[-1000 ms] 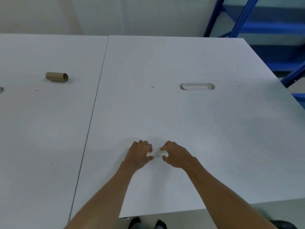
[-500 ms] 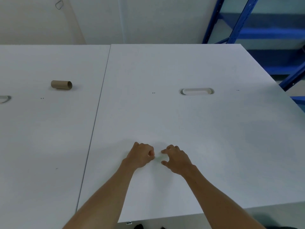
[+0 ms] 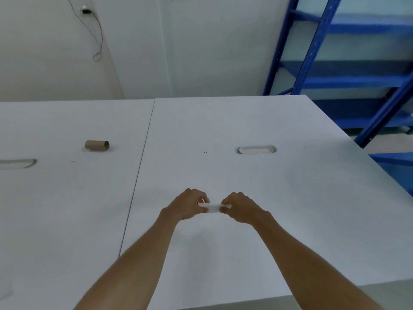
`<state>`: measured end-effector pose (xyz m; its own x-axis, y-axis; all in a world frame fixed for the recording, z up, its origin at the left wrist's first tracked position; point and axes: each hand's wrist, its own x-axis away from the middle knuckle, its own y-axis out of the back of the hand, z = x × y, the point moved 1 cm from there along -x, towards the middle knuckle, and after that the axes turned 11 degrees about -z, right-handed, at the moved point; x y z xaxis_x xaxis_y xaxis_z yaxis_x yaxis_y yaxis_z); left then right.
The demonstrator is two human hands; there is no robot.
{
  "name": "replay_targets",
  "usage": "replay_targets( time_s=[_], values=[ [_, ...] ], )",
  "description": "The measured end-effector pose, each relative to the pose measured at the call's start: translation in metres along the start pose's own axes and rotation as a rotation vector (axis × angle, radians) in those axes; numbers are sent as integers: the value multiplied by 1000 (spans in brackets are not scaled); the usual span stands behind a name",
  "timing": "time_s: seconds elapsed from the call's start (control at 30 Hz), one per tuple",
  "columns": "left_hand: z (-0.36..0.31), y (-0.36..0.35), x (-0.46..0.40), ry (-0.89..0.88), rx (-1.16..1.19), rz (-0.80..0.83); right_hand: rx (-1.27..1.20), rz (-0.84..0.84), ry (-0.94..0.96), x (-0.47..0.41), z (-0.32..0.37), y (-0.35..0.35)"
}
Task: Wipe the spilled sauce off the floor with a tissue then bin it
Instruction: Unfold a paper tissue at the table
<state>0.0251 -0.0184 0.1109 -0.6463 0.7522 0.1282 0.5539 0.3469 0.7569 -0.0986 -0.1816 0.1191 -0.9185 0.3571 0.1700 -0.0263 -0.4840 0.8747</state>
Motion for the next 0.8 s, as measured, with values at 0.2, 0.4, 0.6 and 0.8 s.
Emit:
replay_targets(
  time_s=[0.2, 0.4, 0.6, 0.8],
  values=[
    [-58, 52, -8, -65, 73, -170, -219, -137, 15, 4, 13, 81],
    [-114, 108, -15, -101, 218, -312, -524, -280, 45, 12, 41, 160],
    [-157, 142, -22, -100, 476, -416, -635, -353, 90, 16, 55, 216],
    [-190, 161, -18, -147, 621, -432, -708, -397, 127, 22, 65, 246]
  ],
)
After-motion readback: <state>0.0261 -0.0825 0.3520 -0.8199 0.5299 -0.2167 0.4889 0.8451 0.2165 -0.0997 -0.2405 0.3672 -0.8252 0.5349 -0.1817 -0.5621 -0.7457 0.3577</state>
